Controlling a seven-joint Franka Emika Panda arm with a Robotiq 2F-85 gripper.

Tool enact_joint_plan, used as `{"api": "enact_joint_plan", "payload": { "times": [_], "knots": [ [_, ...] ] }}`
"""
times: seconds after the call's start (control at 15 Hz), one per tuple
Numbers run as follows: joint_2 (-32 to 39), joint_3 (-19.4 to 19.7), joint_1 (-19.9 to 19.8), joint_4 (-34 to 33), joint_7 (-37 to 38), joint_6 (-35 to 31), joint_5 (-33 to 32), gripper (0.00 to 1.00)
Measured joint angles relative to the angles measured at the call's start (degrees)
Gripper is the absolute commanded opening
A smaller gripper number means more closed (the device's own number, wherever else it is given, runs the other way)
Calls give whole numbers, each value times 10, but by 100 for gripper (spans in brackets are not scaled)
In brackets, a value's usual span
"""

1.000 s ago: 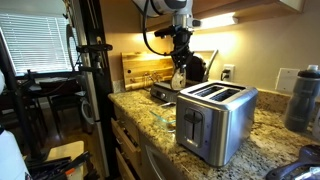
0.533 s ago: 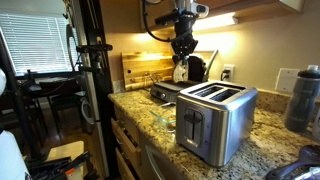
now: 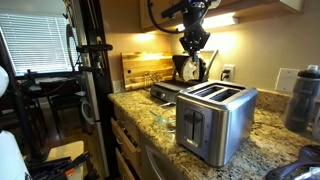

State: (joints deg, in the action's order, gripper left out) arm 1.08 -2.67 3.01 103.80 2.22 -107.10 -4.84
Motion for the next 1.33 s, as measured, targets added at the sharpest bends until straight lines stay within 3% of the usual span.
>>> {"api": "enact_joint_plan", "payload": {
  "times": [0.87, 1.2, 1.27, 1.33],
  "knots": [
    [-4, 28, -30, 9, -43, -2, -14, 5],
    [0, 31, -32, 32, -64, -47, -6, 5],
    [2, 31, -32, 37, -67, -62, -3, 37],
    [4, 31, -32, 42, -69, -77, 0, 38]
  ]
}}
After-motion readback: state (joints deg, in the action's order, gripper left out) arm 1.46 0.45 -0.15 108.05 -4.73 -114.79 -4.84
